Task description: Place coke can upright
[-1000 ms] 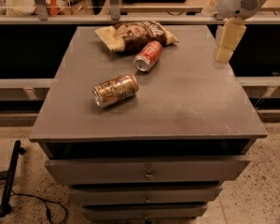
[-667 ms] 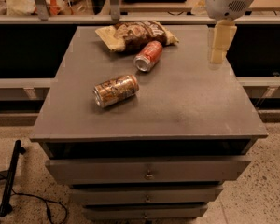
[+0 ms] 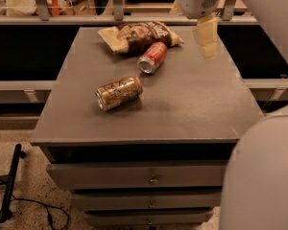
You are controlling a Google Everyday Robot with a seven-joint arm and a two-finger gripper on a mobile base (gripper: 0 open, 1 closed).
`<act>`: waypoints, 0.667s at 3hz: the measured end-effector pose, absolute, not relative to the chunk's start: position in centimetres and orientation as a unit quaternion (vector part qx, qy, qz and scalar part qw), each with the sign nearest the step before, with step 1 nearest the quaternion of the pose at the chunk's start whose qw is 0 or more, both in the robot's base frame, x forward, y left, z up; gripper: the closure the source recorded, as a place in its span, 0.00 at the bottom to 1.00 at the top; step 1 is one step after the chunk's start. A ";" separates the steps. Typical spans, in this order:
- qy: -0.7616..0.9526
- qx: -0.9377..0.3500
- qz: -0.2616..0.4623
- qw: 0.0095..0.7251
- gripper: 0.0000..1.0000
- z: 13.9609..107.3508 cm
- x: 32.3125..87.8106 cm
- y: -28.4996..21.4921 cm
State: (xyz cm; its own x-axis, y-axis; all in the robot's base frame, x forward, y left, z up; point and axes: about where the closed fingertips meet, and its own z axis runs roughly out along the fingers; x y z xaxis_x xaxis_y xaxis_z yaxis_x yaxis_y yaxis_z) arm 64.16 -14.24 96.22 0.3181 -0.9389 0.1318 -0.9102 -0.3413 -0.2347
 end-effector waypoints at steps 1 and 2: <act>0.497 -0.857 -0.123 0.059 0.00 96.1 66.3 -11.6; 0.428 -0.894 -0.104 0.086 0.00 95.7 68.5 -9.3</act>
Offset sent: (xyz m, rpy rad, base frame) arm -0.0266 0.0186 0.0006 -0.0077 0.4844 0.5039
